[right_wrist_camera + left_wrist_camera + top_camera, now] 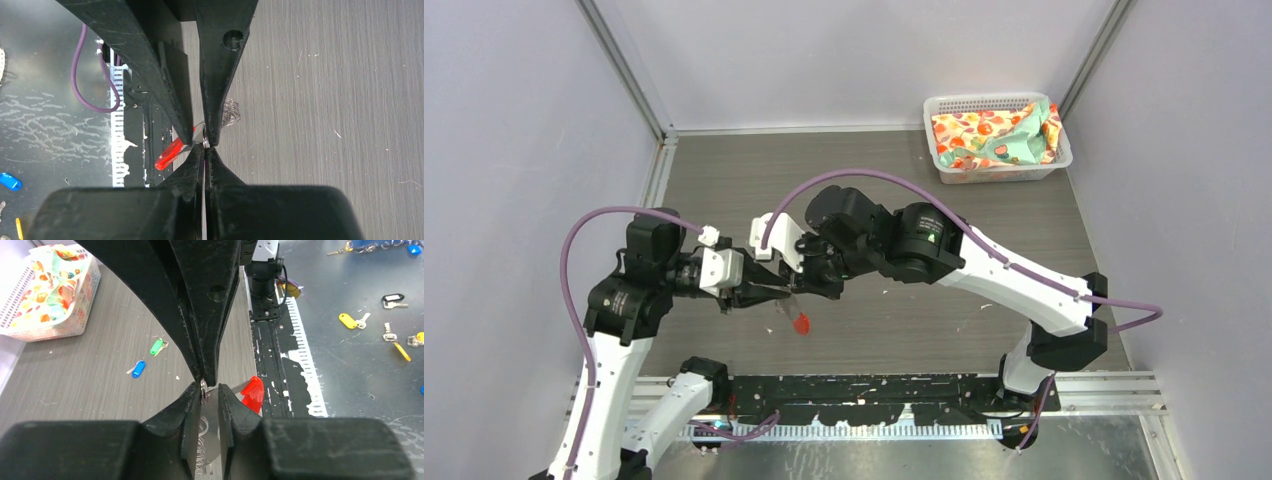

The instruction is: Put the keys on the keyring

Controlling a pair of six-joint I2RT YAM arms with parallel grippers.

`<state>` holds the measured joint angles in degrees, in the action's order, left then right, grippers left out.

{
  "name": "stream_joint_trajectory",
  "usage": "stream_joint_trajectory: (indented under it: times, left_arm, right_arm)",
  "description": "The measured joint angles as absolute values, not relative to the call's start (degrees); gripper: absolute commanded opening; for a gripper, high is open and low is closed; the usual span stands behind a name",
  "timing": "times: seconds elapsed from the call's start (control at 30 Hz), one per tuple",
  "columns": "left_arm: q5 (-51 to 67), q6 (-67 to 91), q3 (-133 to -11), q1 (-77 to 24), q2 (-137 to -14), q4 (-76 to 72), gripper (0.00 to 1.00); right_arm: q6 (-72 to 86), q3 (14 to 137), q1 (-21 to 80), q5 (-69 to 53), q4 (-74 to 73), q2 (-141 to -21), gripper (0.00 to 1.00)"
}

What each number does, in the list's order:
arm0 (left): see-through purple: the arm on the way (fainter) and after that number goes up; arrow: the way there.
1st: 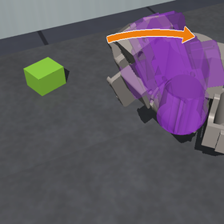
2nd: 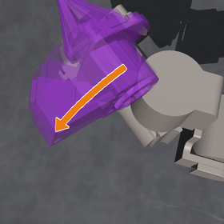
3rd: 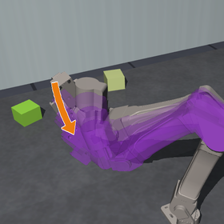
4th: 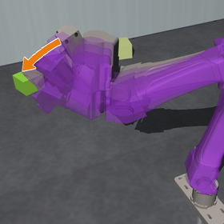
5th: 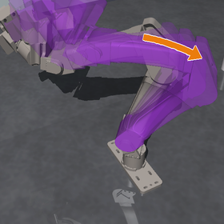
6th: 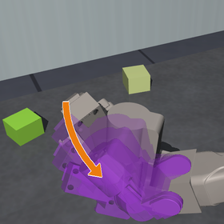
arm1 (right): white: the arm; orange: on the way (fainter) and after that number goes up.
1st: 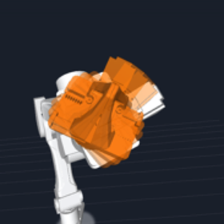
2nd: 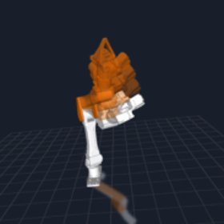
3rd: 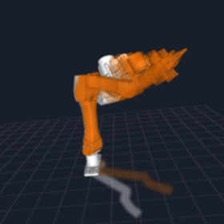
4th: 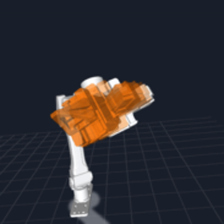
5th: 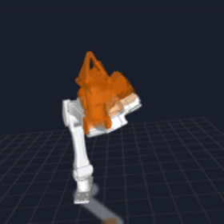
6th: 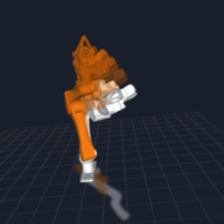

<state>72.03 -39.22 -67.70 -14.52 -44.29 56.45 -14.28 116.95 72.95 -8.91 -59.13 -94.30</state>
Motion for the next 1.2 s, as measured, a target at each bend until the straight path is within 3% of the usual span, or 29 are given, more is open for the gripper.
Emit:
stream_joint_trajectory:
  times: [0.13,0.3,0.43,0.47,0.5,0.67,0.87,1.2]
  left_arm:
    - [71.5,-39.5,-67.7,-14.6,-44.1,56.5,0.01]
    - [70.6,-40.7,-67.6,-15.0,-43.4,56.4,0.00]
    - [70.8,-44.6,-67.3,-15.2,-42.5,56.7,0.00]
    - [71.0,-45.8,-67.1,-15.2,-42.2,56.7,0.00]
    - [71.3,-46.8,-66.8,-15.2,-41.9,56.7,0.00]
    - [73.8,-46.3,-65.3,-15.3,-40.1,53.1,0.00]
    - [78.0,-45.7,-65.1,-15.3,-38.8,44.6,0.00]
    - [82.1,-50.9,-65.0,-15.3,-37.5,37.5,0.00]
  right_arm:
    - [-14.3,117.8,73.3,-8.8,-59.9,-94.9,0.01]
    - [-14.5,119.0,73.7,-8.6,-61.2,-95.4,0.03]
    - [-14.4,119.4,73.9,-8.4,-61.4,-95.6,0.30]
    - [-14.1,119.1,73.9,-8.3,-61.1,-95.4,0.47]
    - [-13.9,117.6,73.9,-8.1,-59.5,-94.6,0.54]
    - [-13.2,96.5,73.9,-6.5,-46.0,-80.7,0.67]
    - [-13.1,73.1,73.9,-5.6,-23.9,-58.9,0.63]
    - [-13.3,71.8,73.9,-8.8,-8.9,-62.8,0.47]
